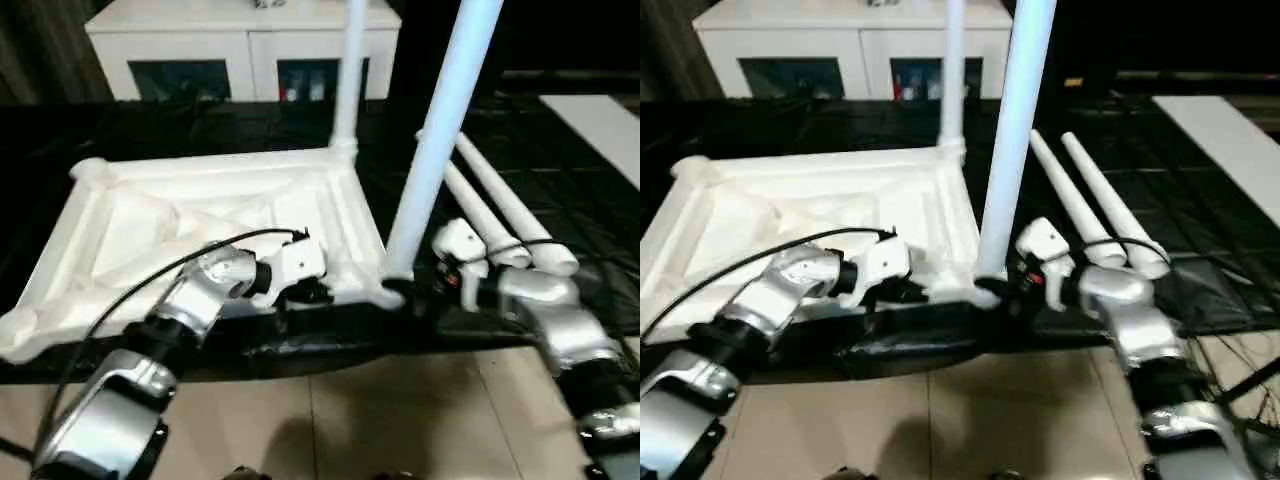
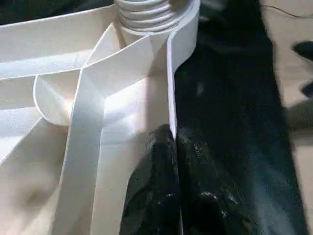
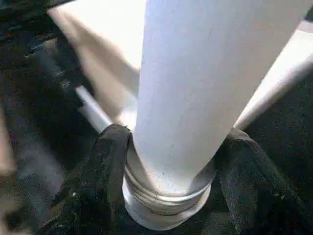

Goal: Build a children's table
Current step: Rotate leg to tighten

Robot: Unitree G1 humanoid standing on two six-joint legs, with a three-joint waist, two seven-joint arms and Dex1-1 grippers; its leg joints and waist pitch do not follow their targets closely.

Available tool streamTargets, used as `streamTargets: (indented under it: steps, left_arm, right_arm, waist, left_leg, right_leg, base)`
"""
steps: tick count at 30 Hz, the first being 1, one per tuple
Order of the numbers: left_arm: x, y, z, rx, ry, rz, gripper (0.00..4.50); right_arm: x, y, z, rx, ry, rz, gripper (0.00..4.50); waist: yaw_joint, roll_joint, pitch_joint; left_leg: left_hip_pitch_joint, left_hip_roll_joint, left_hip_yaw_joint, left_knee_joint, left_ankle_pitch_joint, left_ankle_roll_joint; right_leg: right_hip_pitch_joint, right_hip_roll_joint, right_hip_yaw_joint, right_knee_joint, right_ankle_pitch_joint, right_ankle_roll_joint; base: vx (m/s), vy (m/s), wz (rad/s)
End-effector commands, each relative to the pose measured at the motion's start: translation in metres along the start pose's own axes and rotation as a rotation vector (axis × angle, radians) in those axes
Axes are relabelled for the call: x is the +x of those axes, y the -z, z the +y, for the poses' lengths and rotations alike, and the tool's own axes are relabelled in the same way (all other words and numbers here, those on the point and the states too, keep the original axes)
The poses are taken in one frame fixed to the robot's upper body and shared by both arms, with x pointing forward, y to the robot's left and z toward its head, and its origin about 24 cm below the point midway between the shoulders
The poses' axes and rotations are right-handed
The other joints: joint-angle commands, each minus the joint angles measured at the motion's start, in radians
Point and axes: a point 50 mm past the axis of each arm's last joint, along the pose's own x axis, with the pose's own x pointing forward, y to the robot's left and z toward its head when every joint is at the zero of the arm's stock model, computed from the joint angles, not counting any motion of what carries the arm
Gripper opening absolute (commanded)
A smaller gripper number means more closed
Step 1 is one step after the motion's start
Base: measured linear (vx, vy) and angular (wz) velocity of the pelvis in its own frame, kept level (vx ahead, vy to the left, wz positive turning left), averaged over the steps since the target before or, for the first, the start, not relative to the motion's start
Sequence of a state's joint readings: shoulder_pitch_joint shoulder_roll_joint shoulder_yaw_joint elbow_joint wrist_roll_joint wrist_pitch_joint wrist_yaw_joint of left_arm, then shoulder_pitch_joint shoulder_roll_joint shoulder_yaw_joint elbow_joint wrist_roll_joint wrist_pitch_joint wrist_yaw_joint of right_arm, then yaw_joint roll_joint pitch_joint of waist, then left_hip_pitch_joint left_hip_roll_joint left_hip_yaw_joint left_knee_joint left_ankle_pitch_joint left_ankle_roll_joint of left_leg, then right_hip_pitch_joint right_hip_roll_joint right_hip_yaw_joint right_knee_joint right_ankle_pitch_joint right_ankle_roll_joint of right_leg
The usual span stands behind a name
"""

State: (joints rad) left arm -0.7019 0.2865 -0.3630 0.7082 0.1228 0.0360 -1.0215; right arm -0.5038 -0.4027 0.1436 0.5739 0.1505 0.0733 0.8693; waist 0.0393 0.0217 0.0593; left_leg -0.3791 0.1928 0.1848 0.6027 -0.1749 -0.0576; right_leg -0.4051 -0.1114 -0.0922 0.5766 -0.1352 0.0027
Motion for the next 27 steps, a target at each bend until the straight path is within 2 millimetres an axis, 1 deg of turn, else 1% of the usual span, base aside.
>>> streamTargets:
  steps: [1, 2, 3, 4, 5, 6, 7, 8, 9, 10, 11, 12, 13, 14, 15, 16, 17, 18, 19, 20, 21, 22, 23, 24, 26, 27]
  left_arm:
    - [0.006, -0.003, 0.004, -0.045, -0.056, 0.001, 0.00]
    - [0.008, -0.005, 0.005, -0.061, -0.075, -0.003, 0.00]
    - [0.022, -0.017, 0.011, -0.121, -0.186, -0.011, 0.00]
    - [0.022, -0.017, 0.011, -0.121, -0.186, -0.011, 0.00]
    - [0.029, -0.025, 0.014, -0.157, -0.237, -0.020, 0.00]
    - [0.029, -0.025, 0.014, -0.157, -0.237, -0.020, 0.00]
    - [0.037, -0.034, 0.015, -0.200, -0.279, -0.040, 0.00]
    - [0.037, -0.034, 0.015, -0.200, -0.279, -0.040, 0.00]
    - [0.042, -0.040, 0.015, -0.226, -0.300, -0.054, 0.00]
    - [0.047, -0.048, 0.015, -0.229, -0.323, -0.068, 0.00]
    - [0.047, -0.048, 0.015, -0.229, -0.323, -0.068, 0.00]
    - [0.052, -0.057, 0.013, -0.205, -0.329, -0.092, 0.00]
    - [0.058, -0.068, 0.010, -0.166, -0.324, -0.125, 0.00]
    - [0.058, -0.068, 0.010, -0.166, -0.324, -0.125, 0.00]
    - [0.062, -0.075, 0.006, -0.116, -0.311, -0.145, 0.00]
    - [0.062, -0.076, 0.006, -0.106, -0.310, -0.146, 0.00]
    - [0.062, -0.076, 0.006, -0.096, -0.312, -0.143, 0.00]
    - [0.062, -0.076, 0.006, -0.096, -0.312, -0.143, 0.00]
    - [0.061, -0.072, 0.007, -0.086, -0.318, -0.128, 0.00]
    - [0.058, -0.069, 0.009, -0.066, -0.321, -0.118, 0.00]
    - [0.058, -0.069, 0.009, -0.066, -0.321, -0.118, 0.00]
    - [0.054, -0.065, 0.012, -0.055, -0.328, -0.104, 0.00]
    - [0.053, -0.064, 0.013, -0.052, -0.330, -0.100, 0.00]
    - [0.053, -0.063, 0.014, -0.051, -0.334, -0.097, 0.00]
    - [0.050, -0.060, 0.015, -0.029, -0.329, -0.086, 0.00]
    - [0.050, -0.060, 0.015, -0.029, -0.329, -0.086, 0.00]
  right_arm:
    - [0.000, 0.031, -0.005, 0.119, 0.200, 0.127, 2.36]
    - [0.003, 0.033, -0.004, 0.146, 0.229, 0.125, 2.36]
    - [0.025, 0.032, 0.001, 0.226, 0.401, 0.117, 2.36]
    - [0.025, 0.032, 0.001, 0.226, 0.401, 0.117, 2.36]
    - [0.034, 0.031, 0.002, 0.260, 0.484, 0.118, 2.36]
    - [0.034, 0.031, 0.002, 0.260, 0.484, 0.118, 2.35]
    - [0.044, 0.027, 0.005, 0.309, 0.551, 0.106, 2.35]
    - [0.044, 0.027, 0.005, 0.309, 0.551, 0.106, 2.35]
    - [0.050, 0.024, 0.007, 0.337, 0.585, 0.098, 2.35]
    - [0.057, 0.020, 0.008, 0.373, 0.642, 0.081, 2.35]
    - [0.057, 0.020, 0.008, 0.373, 0.642, 0.081, 2.35]
    - [0.064, 0.015, 0.010, 0.409, 0.692, 0.062, 2.34]
    - [0.072, 0.008, 0.013, 0.414, 0.720, 0.043, 2.34]
    - [0.072, 0.008, 0.013, 0.414, 0.720, 0.043, 2.30]
    - [0.082, -0.001, 0.018, 0.427, 0.724, 0.013, 2.21]
    - [0.083, -0.003, 0.019, 0.427, 0.719, 0.007, 2.10]
    - [0.085, -0.005, 0.021, 0.426, 0.710, 0.000, 2.10]
    - [0.085, -0.005, 0.021, 0.426, 0.710, 0.000, 2.10]
    - [0.086, -0.008, 0.022, 0.421, 0.685, -0.028, 2.43]
    - [0.084, -0.011, 0.020, 0.403, 0.672, -0.060, 2.63]
    - [0.084, -0.011, 0.020, 0.403, 0.672, -0.060, 2.75]
    - [0.080, -0.014, 0.017, 0.367, 0.684, -0.090, 2.77]
    - [0.079, -0.015, 0.015, 0.355, 0.689, -0.098, 2.96]
    - [0.078, -0.015, 0.014, 0.344, 0.703, -0.102, 3.08]
    - [0.070, -0.015, 0.008, 0.321, 0.729, -0.113, 3.16]
    - [0.070, -0.015, 0.008, 0.321, 0.729, -0.113, 3.21]
  waist:
    - [-0.012, -0.007, -0.059]
    - [-0.021, -0.008, -0.059]
    - [-0.031, -0.007, -0.054]
    - [-0.039, 0.001, -0.050]
    - [-0.055, 0.006, -0.052]
    - [-0.062, 0.028, -0.043]
    - [-0.052, 0.044, -0.044]
    - [-0.032, 0.052, -0.035]
    - [0.020, 0.019, -0.053]
    - [-0.022, -0.038, -0.073]
    - [-0.007, -0.034, -0.051]
    - [0.013, -0.050, -0.058]
    - [0.025, -0.022, -0.065]
    - [0.027, -0.011, -0.069]
    - [0.018, -0.002, -0.080]
    - [0.009, 0.012, -0.089]
    - [0.002, 0.008, -0.085]
    - [0.001, 0.008, -0.083]
    - [0.001, 0.002, -0.081]
    - [0.000, 0.000, -0.078]
    - [0.004, 0.001, -0.079]
    - [0.003, 0.000, -0.079]
    - [0.004, 0.001, -0.080]
    - [0.004, 0.001, -0.082]
    - [0.007, 0.000, -0.082]
    - [0.007, 0.000, -0.083]
  left_leg:
    - [0.026, 0.022, -0.018, -0.075, -0.439, 0.004]
    - [0.031, 0.020, -0.026, -0.072, -0.474, -0.004]
    - [0.030, 0.018, -0.030, -0.071, -0.505, -0.008]
    - [0.037, 0.018, -0.032, -0.070, -0.528, -0.016]
    - [0.048, 0.021, -0.044, -0.069, -0.591, -0.022]
    - [0.042, 0.046, -0.056, -0.100, -0.695, -0.027]
    - [0.012, 0.075, -0.066, -0.144, -0.770, -0.040]
    - [-0.038, 0.102, -0.054, -0.208, -0.863, -0.060]
    - [0.021, 0.075, 0.017, -0.207, -0.797, -0.035]
    - [0.071, 0.042, -0.007, -0.107, -0.685, -0.037]
    - [0.097, 0.007, -0.023, -0.014, -0.562, -0.060]
    - [0.049, -0.008, -0.021, 0.065, -0.245, 0.001]
    - [-0.036, 0.011, -0.050, -0.016, -0.118, -0.004]
    - [-0.030, 0.018, -0.052, -0.049, -0.131, -0.018]
    - [-0.001, 0.030, -0.054, -0.061, -0.186, -0.032]
    - [0.006, 0.037, -0.053, -0.064, -0.193, -0.026]
    - [-0.006, 0.033, -0.049, -0.067, -0.201, -0.007]
    - [-0.008, 0.030, -0.046, -0.068, -0.212, -0.001]
    - [0.000, 0.029, -0.039, -0.067, -0.245, 0.016]
    - [-0.001, 0.027, -0.037, -0.068, -0.266, 0.026]
    - [0.000, 0.027, -0.037, -0.068, -0.269, 0.029]
    - [-0.002, 0.029, -0.036, -0.070, -0.267, 0.033]
    - [0.000, 0.029, -0.036, -0.070, -0.259, 0.034]
    - [-0.002, 0.031, -0.035, -0.070, -0.225, 0.039]
    - [-0.001, 0.030, -0.032, -0.070, -0.204, 0.047]
    - [0.000, 0.030, -0.030, -0.069, -0.195, 0.051]
  right_leg:
    - [0.025, -0.036, 0.017, -0.102, -0.630, -0.128]
    - [0.025, -0.038, 0.004, -0.113, -0.688, -0.096]
    - [0.026, -0.035, -0.009, -0.125, -0.728, -0.064]
    - [0.022, -0.033, -0.021, -0.133, -0.748, -0.053]
    - [0.032, -0.027, -0.057, -0.157, -0.746, -0.023]
    - [0.059, -0.020, -0.079, -0.136, -0.658, -0.025]
    - [0.102, -0.014, -0.063, -0.052, -0.530, -0.051]
    - [0.138, 0.001, -0.046, 0.082, -0.356, -0.091]
    - [0.078, 0.014, 0.019, 0.117, -0.276, -0.087]
    - [0.038, -0.032, 0.057, 0.026, -0.487, -0.072]
    - [-0.016, -0.103, 0.040, -0.091, -0.832, -0.075]
    - [0.007, -0.146, 0.070, -0.131, -1.075, -0.007]
    - [0.085, -0.123, 0.048, -0.068, -0.863, -0.031]
    - [0.074, -0.085, 0.039, -0.060, -0.716, -0.048]
    - [0.050, -0.045, 0.031, -0.032, -0.441, -0.110]
    - [0.055, -0.046, 0.033, -0.019, -0.248, -0.190]
    - [0.064, -0.040, 0.030, -0.016, -0.165, -0.229]
    - [0.065, -0.040, 0.029, -0.019, -0.156, -0.237]
    - [0.060, -0.041, 0.031, -0.027, -0.170, -0.248]
    - [0.064, -0.044, 0.031, -0.031, -0.212, -0.247]
    - [0.064, -0.047, 0.032, -0.034, -0.229, -0.243]
    - [0.066, -0.049, 0.032, -0.038, -0.246, -0.234]
    - [0.065, -0.049, 0.032, -0.038, -0.245, -0.231]
    - [0.066, -0.048, 0.034, -0.035, -0.209, -0.238]
    - [0.065, -0.047, 0.035, -0.033, -0.181, -0.243]
    - [0.065, -0.047, 0.036, -0.031, -0.164, -0.245]
  base:
    - [0.000, 0.000, 0.00]
    - [0.000, 0.000, 0.00]
    - [0.000, 0.000, 0.00]
    - [0.000, 0.000, 0.00]
    - [-0.051, 0.020, -0.11]
    - [0.000, 0.000, 0.00]
    - [0.000, 0.000, 0.00]
    - [-0.100, 0.027, 0.01]
    - [0.000, 0.000, 0.00]
    - [0.000, 0.000, 0.00]
    - [-0.013, -0.109, 0.00]
    - [-0.007, -0.058, -0.36]
    - [-0.007, -0.058, -0.36]
    - [0.058, 0.006, -0.23]
    - [0.000, 0.000, 0.00]
    - [0.000, 0.000, 0.00]
    - [0.000, 0.000, 0.00]
    - [0.000, 0.000, 0.00]
    - [0.000, 0.000, 0.00]
    - [0.000, 0.000, 0.00]
    - [0.000, 0.000, 0.00]
    - [0.000, 0.000, 0.00]
    - [0.000, 0.000, 0.00]
    - [0.000, 0.000, 0.00]
    - [0.000, 0.000, 0.00]
    - [0.000, 0.000, 0.00]
